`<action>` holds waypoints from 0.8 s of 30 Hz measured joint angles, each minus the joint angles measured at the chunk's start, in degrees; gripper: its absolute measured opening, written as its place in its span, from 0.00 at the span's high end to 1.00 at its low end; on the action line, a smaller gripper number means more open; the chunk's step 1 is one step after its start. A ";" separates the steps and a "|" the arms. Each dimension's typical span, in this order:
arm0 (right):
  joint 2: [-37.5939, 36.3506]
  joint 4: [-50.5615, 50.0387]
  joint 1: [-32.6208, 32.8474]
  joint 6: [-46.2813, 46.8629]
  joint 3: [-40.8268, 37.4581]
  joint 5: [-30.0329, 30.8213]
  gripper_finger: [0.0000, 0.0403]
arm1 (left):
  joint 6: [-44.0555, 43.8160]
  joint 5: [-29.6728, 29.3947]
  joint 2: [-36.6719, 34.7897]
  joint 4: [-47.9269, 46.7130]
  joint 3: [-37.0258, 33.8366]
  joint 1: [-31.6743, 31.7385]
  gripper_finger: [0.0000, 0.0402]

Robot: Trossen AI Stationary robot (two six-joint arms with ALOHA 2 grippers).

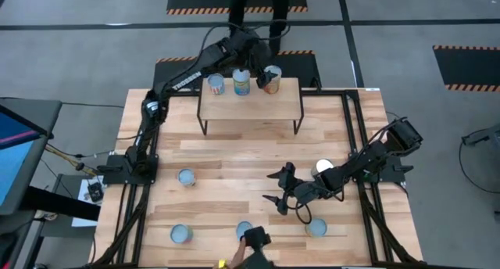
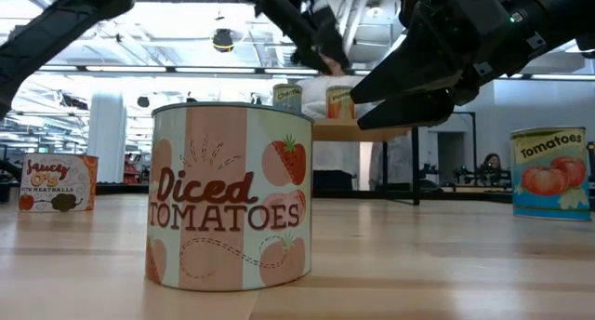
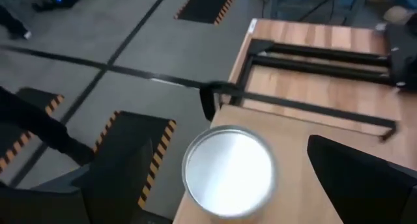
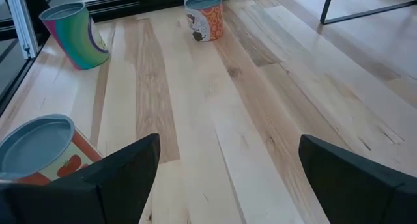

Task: Pick and place cans onto a shelf
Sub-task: Put the canned meatballs on the shelf

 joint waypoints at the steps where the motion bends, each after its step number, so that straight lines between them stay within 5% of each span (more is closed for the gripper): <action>1: 0.00 0.00 0.00 0.00 0.00 0.01 0.04 | 0.24 -0.10 -1.03 -0.36 0.00 -0.28 0.01; 14: 0.00 0.00 -0.43 1.50 0.00 2.77 0.04 | 1.31 -5.69 -12.70 -8.69 -1.66 -8.39 0.02; 24: 0.00 -0.31 -0.28 1.51 0.00 3.28 0.04 | 0.76 -11.20 -27.13 4.28 -28.87 -14.47 0.13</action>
